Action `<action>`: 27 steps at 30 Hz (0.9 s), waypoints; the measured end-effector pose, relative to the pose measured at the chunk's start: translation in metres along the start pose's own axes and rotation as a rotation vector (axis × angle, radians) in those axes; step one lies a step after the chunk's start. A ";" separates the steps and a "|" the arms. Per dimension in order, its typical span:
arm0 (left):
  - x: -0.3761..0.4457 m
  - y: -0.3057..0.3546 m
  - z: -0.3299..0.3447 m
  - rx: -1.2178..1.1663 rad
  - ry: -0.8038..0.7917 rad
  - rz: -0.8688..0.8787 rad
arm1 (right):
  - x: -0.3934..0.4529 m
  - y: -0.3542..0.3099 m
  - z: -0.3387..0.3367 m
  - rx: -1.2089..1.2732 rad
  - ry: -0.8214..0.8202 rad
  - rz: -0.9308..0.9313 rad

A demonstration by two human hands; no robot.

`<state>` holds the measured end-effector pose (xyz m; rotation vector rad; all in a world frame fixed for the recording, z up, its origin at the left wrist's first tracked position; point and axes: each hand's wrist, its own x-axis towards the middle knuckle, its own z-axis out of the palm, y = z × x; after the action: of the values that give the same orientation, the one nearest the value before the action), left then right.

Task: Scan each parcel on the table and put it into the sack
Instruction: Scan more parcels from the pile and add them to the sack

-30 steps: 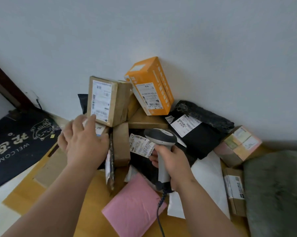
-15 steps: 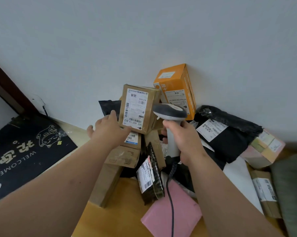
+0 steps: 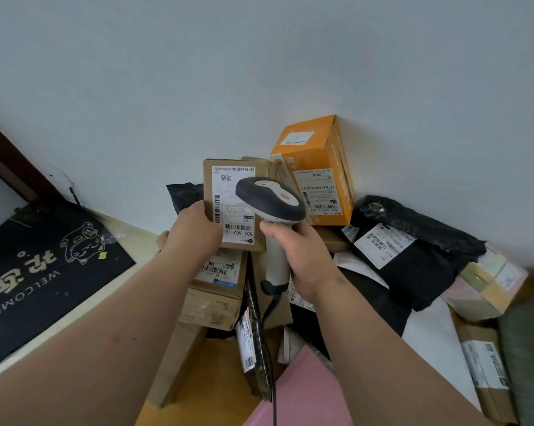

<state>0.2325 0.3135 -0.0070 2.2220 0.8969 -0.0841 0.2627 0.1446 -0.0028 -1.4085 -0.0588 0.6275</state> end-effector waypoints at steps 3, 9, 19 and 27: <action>-0.009 0.002 0.002 -0.116 0.036 0.057 | -0.006 -0.003 -0.007 0.070 0.030 -0.009; -0.049 0.012 -0.005 -0.463 0.008 0.167 | -0.036 -0.006 -0.021 0.187 0.137 -0.042; -0.100 -0.003 -0.012 -0.730 -0.395 0.191 | -0.115 0.005 -0.028 0.287 0.293 -0.104; -0.150 -0.018 -0.012 -0.817 -0.595 0.154 | -0.178 0.010 -0.031 0.268 0.395 -0.154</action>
<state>0.1052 0.2434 0.0375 1.3676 0.3266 -0.2424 0.1228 0.0385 0.0397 -1.2306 0.2213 0.2117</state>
